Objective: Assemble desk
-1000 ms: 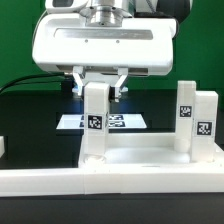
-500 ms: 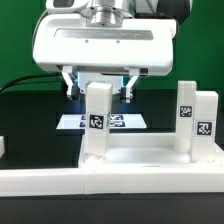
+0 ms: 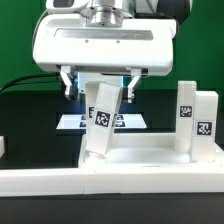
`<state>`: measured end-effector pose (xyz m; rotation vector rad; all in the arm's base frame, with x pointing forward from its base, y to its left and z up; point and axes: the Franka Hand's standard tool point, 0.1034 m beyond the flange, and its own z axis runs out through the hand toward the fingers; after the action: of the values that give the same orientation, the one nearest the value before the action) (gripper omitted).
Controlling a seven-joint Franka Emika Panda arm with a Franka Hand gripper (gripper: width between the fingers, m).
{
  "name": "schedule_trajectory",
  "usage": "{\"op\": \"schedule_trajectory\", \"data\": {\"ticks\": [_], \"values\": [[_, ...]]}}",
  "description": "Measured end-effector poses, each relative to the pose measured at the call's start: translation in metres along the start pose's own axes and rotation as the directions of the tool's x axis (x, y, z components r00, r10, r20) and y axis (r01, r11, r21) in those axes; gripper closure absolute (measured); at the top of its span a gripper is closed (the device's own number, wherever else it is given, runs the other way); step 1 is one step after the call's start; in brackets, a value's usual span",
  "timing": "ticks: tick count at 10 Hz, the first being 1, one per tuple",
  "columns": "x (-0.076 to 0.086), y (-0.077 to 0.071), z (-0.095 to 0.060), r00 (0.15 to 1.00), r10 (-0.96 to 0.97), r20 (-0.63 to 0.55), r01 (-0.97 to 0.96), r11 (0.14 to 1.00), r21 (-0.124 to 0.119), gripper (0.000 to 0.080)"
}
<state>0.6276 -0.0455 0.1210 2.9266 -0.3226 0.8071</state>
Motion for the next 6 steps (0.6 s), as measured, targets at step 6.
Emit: {"op": "schedule_trajectory", "data": {"ticks": [6], "values": [[0.0, 0.0, 0.0, 1.0, 0.0, 0.0, 0.0, 1.0, 0.0, 0.0151]]}}
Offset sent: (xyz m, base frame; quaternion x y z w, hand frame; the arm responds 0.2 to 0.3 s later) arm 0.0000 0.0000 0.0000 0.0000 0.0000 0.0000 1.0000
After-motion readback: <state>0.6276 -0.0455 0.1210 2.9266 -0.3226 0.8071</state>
